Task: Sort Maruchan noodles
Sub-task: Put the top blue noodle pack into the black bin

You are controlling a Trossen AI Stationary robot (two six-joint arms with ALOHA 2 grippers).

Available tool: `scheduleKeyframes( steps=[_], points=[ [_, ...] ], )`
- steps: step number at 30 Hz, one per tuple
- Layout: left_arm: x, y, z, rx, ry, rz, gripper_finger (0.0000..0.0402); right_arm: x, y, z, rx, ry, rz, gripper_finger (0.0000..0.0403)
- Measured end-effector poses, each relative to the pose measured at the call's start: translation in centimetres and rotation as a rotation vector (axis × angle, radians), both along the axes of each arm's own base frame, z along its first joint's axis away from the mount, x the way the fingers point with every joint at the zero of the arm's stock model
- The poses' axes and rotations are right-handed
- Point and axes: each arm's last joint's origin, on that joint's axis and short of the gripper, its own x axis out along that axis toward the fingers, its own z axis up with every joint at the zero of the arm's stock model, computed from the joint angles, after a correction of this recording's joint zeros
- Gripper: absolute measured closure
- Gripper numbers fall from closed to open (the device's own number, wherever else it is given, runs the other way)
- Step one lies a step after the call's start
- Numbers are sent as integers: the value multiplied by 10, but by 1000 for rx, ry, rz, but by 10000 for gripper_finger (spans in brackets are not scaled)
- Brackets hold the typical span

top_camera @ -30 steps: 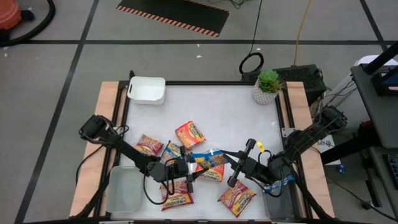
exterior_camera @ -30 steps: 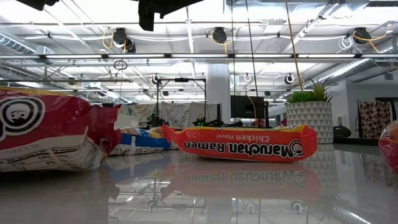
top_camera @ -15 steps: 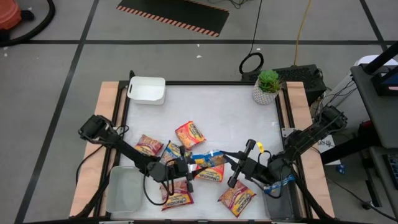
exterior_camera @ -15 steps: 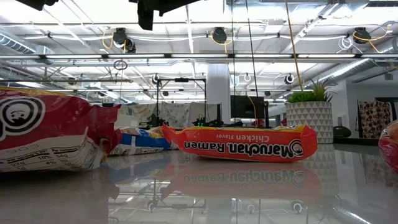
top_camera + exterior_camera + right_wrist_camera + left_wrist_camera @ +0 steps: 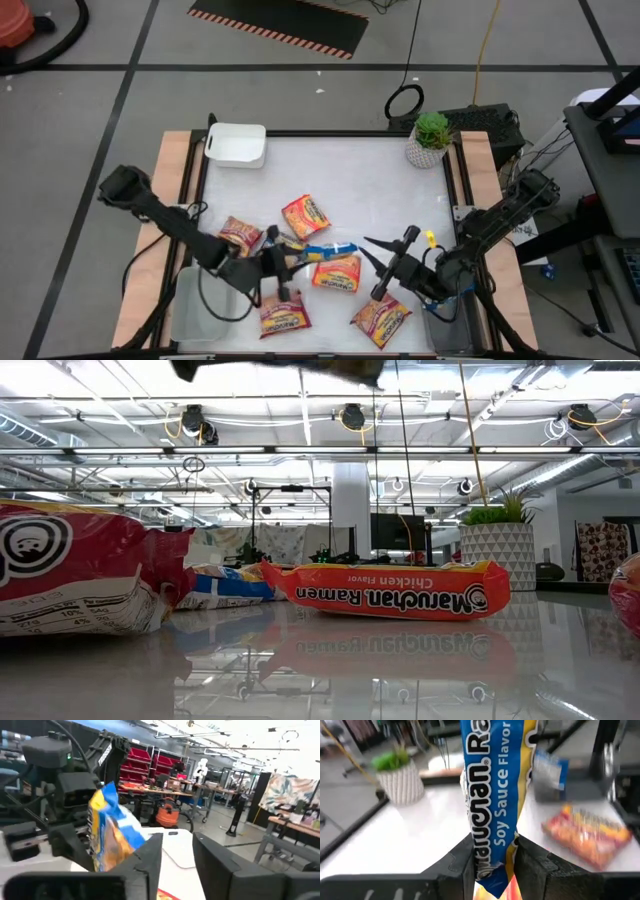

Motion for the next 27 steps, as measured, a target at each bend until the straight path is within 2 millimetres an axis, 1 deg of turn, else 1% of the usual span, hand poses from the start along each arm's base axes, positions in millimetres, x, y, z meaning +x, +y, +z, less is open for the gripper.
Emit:
scheduleKeyframes(
  steps=[4,6,8,10,11,13,15,17,23,27],
  points=[
    [-18,6,6,-55,103,-32,287,2,1,-4,39,7,10,271],
    [-25,8,6,-87,156,-61,287,6,2,-6,69,21,34,264],
    [-29,9,5,-118,199,-81,287,14,3,-4,125,41,108,262],
    [-33,9,3,-130,246,-95,287,25,1,0,197,103,208,263],
    [-33,9,2,-137,256,-97,287,32,0,2,239,139,244,264],
    [-35,10,0,-132,276,-95,287,44,-2,3,281,220,262,266],
    [-35,10,-1,-131,290,-95,287,56,-1,-1,288,277,258,266],
    [-36,11,-2,-134,300,-88,287,66,-1,-5,286,295,260,266],
    [-38,11,-4,-141,333,-104,289,83,-7,-14,327,340,302,253],
    [-40,11,-6,-150,372,-113,316,88,-12,-20,363,364,327,250]
  ],
)
